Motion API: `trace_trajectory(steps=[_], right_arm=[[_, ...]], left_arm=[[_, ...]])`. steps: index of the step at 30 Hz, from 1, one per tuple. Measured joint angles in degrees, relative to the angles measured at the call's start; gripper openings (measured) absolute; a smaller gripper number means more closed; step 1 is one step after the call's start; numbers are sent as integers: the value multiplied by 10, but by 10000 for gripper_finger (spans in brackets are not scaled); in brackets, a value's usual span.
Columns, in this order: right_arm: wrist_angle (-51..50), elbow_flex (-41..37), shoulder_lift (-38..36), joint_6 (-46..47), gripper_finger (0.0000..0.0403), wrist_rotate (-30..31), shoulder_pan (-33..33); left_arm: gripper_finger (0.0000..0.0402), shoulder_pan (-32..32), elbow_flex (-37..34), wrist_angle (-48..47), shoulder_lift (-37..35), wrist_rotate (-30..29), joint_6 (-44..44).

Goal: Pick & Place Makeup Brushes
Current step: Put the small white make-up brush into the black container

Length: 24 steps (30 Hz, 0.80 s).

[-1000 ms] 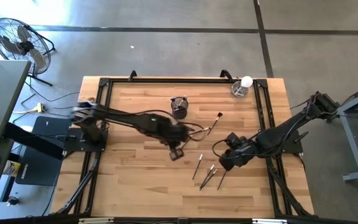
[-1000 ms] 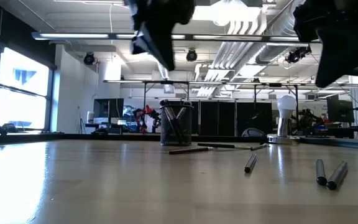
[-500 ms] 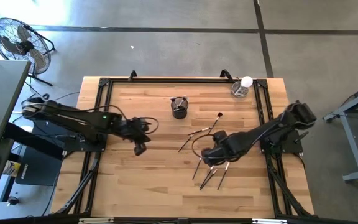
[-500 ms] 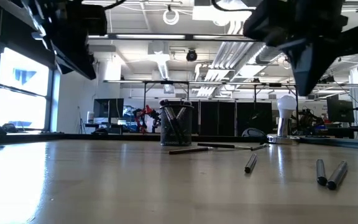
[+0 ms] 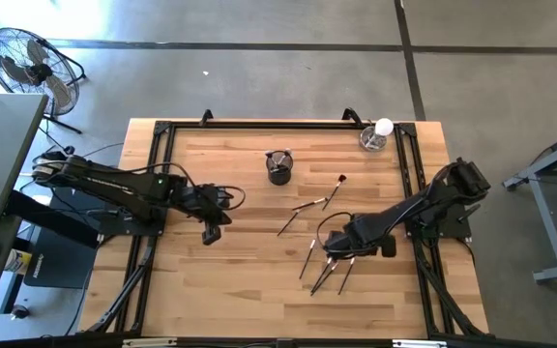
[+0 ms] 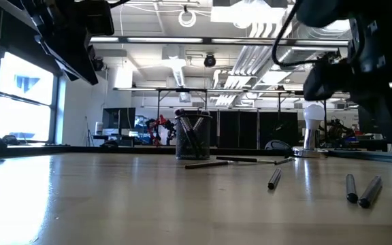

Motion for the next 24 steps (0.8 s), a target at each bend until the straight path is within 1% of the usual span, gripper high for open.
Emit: trace_trajectory(steps=[2,4,10,19,24], right_arm=[[30,-21,0,9,95,-14,-1],[66,-41,0,10,99,-12,-1],[156,-98,-4,22,95,-17,-11],[158,-113,-3,6,68,-14,-37],[156,-114,-2,-6,51,2,-41]], left_arm=[[0,0,0,2,-1,2,4],[0,0,0,0,-1,7,6],[0,0,0,1,-1,8,10],[0,0,0,-1,-1,9,10],[0,0,0,-1,-1,10,20]])
